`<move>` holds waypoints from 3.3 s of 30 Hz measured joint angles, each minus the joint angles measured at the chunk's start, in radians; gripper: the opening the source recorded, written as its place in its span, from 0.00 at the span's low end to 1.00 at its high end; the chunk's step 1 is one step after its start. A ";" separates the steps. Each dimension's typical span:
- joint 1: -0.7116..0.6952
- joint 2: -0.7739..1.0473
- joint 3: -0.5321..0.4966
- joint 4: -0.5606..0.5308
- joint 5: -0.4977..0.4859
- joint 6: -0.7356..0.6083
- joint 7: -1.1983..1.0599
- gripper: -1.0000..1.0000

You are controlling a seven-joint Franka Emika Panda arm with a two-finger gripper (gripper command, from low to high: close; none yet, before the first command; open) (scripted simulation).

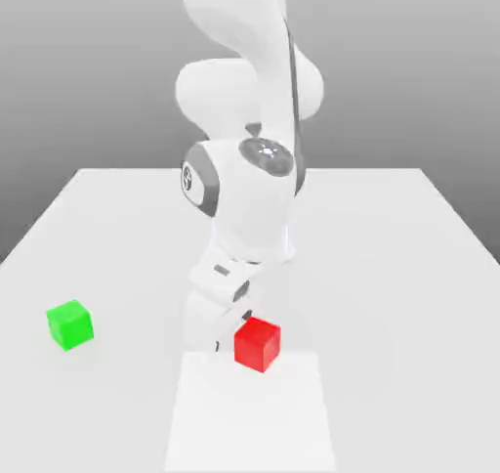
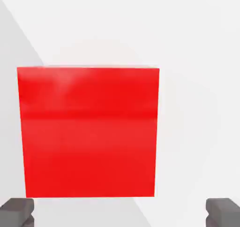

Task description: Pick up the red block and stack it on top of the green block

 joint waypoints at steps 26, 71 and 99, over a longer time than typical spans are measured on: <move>-0.173 0.075 0.220 -0.015 0.199 0.177 -0.139 0.00; 0.068 -0.287 -0.124 -0.037 0.561 -0.121 -0.580 0.00; -0.144 -0.096 -0.539 0.131 0.814 -0.111 -1.348 0.00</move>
